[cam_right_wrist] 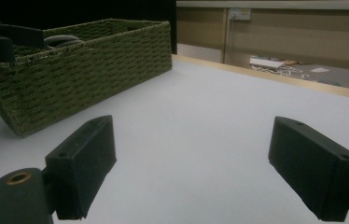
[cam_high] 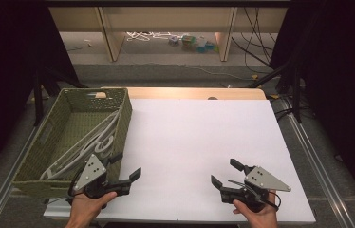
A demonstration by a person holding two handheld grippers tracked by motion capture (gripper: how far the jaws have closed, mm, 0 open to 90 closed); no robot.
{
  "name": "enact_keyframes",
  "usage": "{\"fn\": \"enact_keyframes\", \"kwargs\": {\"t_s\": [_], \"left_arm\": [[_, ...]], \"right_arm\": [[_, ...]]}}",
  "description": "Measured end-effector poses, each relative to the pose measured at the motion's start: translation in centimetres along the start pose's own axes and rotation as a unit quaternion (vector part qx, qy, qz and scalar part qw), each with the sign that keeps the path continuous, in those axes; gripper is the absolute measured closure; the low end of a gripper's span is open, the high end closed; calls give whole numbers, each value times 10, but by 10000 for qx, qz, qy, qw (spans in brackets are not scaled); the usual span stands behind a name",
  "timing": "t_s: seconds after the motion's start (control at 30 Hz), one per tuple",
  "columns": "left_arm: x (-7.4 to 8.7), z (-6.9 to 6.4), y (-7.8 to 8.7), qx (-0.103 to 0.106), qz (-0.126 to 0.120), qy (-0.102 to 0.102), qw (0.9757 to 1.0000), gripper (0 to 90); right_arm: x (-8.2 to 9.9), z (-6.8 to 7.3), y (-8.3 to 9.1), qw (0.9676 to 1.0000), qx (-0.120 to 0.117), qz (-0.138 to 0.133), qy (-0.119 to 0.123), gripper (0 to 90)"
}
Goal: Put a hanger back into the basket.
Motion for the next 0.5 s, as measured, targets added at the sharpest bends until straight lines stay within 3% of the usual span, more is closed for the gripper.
{"fn": "enact_keyframes", "kwargs": {"t_s": [0.5], "left_arm": [[-1,-1,0,26,-51,-5,10000,161]], "right_arm": [[1,1,0,10000,-33,60,4,156]]}}
Point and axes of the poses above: each handheld gripper's, and its own axes: y roughly backward along the jaws, x roughly out of its underside, z roughly to its left, the point moved 10 cm from there along -y, roughly forward along the jaws, and after that the axes turned 9 degrees about -y, right-handed, at the moved point
